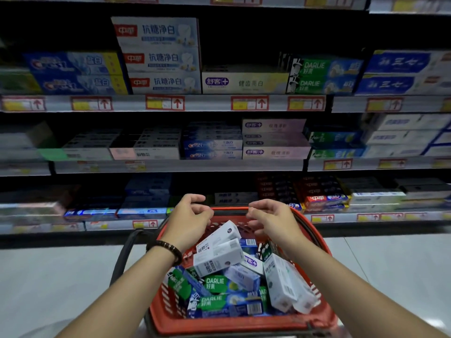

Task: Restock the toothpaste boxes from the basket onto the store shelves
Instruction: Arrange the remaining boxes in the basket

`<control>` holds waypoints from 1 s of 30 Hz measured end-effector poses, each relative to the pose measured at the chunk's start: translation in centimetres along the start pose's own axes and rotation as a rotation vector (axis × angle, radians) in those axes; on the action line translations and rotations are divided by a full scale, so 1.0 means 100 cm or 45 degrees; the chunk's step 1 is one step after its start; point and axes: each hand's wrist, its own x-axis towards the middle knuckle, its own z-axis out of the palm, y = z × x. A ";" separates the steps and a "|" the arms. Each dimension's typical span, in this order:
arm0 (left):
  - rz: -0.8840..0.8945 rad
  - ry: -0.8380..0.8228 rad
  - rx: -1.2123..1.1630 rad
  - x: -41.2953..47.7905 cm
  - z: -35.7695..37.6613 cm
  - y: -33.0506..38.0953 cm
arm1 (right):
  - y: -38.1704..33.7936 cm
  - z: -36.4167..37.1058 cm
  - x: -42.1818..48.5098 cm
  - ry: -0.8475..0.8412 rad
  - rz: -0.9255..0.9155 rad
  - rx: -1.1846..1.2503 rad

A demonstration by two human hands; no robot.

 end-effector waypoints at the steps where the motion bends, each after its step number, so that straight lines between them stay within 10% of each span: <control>1: -0.009 -0.009 0.018 -0.001 0.000 -0.004 | 0.004 -0.002 -0.001 -0.014 0.011 -0.003; 18: -0.250 -0.269 0.156 -0.020 0.015 -0.064 | 0.074 -0.011 -0.018 -0.143 0.334 -0.248; 30: -0.302 -0.367 0.277 -0.027 0.028 -0.086 | 0.116 0.007 -0.018 -0.209 0.398 -1.040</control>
